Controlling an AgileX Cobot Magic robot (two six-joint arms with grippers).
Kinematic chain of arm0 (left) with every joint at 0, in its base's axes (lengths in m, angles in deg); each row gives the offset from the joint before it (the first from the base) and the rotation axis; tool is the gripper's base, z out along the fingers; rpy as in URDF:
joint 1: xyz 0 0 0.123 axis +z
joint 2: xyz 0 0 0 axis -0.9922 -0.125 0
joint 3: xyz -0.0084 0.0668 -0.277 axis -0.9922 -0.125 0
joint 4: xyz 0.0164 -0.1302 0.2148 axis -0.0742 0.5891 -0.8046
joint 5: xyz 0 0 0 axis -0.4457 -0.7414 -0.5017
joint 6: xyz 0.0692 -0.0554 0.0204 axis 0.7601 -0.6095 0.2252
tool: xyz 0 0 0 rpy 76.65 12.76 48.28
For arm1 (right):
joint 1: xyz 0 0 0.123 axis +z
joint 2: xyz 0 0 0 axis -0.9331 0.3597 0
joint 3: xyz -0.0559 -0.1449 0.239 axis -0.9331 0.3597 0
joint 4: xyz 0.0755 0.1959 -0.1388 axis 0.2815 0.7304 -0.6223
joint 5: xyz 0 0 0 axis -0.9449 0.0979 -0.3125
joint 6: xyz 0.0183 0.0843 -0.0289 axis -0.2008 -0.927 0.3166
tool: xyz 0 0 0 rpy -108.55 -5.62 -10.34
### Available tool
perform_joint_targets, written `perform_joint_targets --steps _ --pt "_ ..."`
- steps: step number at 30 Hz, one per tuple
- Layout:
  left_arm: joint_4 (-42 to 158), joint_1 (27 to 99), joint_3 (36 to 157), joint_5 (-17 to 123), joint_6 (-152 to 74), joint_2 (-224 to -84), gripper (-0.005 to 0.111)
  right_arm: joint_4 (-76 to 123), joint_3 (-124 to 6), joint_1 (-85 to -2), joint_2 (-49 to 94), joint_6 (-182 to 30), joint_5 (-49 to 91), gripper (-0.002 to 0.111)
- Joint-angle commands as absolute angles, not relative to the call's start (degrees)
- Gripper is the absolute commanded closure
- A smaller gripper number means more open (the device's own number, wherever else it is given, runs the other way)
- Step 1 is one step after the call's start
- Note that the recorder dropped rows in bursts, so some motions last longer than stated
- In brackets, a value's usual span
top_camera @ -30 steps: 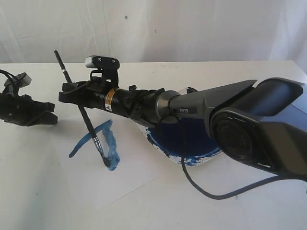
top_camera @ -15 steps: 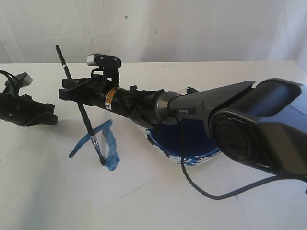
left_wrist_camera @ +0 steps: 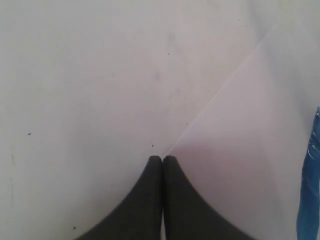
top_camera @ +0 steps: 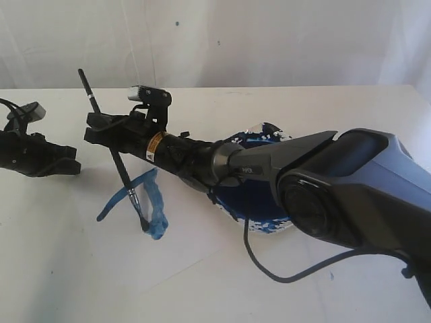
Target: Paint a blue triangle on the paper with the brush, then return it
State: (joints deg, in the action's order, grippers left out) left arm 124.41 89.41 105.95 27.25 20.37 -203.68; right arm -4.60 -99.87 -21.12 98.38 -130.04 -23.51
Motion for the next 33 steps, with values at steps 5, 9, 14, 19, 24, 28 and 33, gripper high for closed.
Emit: perform_joint_targets --steps 5,9,14,19,24,28,33 --pt "124.2 89.4 105.3 28.0 21.1 -203.5 0.107 -4.0 -103.1 -20.3 100.1 -128.9 -25.3 0.108" --pt "124.2 89.4 105.3 28.0 21.9 -203.5 0.107 -3.6 -105.0 -19.8 101.2 -128.9 -25.5 0.108" --pt "124.2 89.4 105.3 28.6 22.1 -203.5 0.107 -1.5 -106.5 -19.3 101.7 -128.9 -25.7 0.108" --pt "123.9 89.4 105.3 29.1 23.5 -203.5 0.107 -1.6 -106.5 -19.3 101.9 -128.9 -25.8 0.108" --pt "123.3 89.4 105.3 30.1 23.5 -203.5 0.107 1.1 -108.8 -19.3 103.6 -128.9 -26.7 0.108" --pt "123.1 89.4 105.3 31.3 23.5 -203.5 0.107 1.1 -110.4 -19.2 105.3 -129.4 -28.3 0.108" --pt "123.1 89.4 105.3 31.9 23.5 -203.5 0.107 3.2 -110.5 -18.7 105.3 -129.1 -28.4 0.108"
